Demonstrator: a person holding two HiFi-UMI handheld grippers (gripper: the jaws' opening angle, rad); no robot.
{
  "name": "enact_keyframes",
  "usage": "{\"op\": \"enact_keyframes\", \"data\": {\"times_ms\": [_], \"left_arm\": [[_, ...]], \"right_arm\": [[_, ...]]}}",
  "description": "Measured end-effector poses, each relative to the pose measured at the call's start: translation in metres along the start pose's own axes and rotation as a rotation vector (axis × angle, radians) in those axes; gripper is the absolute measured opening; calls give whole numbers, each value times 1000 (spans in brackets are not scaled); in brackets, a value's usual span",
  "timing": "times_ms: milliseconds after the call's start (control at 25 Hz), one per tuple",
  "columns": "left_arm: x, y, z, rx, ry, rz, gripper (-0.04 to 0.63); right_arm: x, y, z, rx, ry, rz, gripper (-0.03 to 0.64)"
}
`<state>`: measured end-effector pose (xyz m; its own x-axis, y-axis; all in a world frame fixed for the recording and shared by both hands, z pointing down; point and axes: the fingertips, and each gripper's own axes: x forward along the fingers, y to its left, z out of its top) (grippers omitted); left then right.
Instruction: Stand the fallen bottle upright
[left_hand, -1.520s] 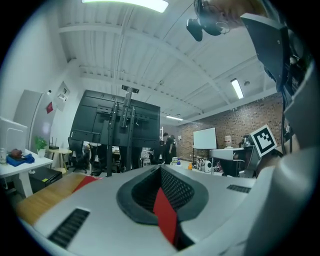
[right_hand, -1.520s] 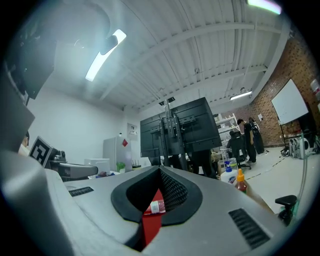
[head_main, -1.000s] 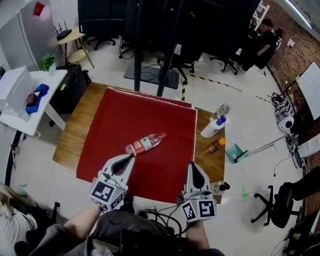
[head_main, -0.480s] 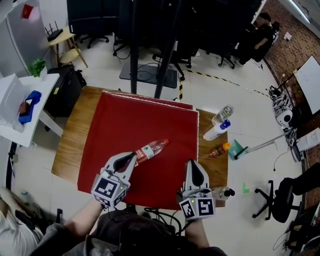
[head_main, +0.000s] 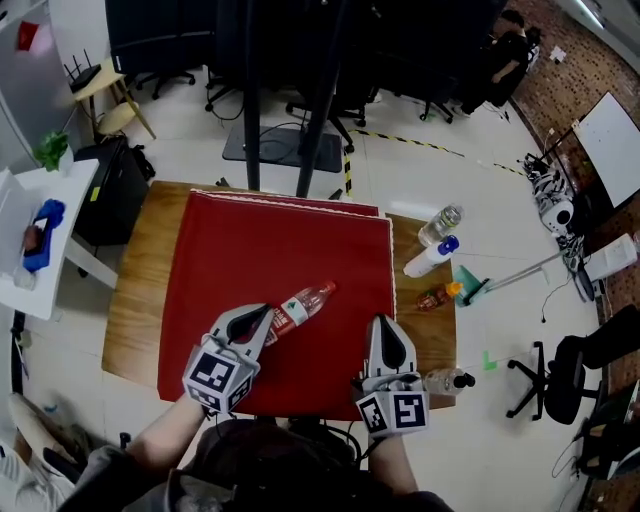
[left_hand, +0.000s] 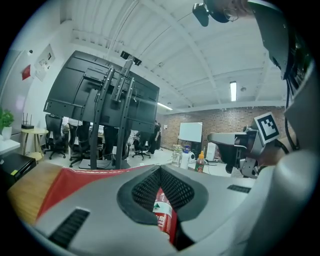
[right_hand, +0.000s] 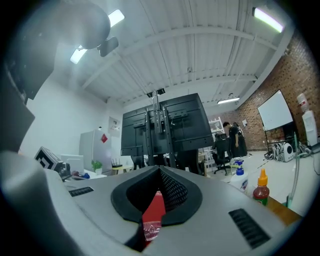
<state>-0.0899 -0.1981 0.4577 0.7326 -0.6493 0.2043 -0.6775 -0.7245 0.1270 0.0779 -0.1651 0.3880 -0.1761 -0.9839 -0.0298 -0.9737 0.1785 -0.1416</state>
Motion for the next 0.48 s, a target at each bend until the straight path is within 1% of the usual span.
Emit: {"op": "enact_keyframes", "data": {"times_ms": [160,320,480], "left_arm": [[10,5,3,-3,5,-3,31],[22,2,-1,11,14,-6,31],[31,0,-1,4,21,22,31]], "right_arm": [[7,-3,-4,-3,7,-4,14],[9,-15,-4,4,-2,-1,14],[13,-26,-6,10,9,21,14]]}}
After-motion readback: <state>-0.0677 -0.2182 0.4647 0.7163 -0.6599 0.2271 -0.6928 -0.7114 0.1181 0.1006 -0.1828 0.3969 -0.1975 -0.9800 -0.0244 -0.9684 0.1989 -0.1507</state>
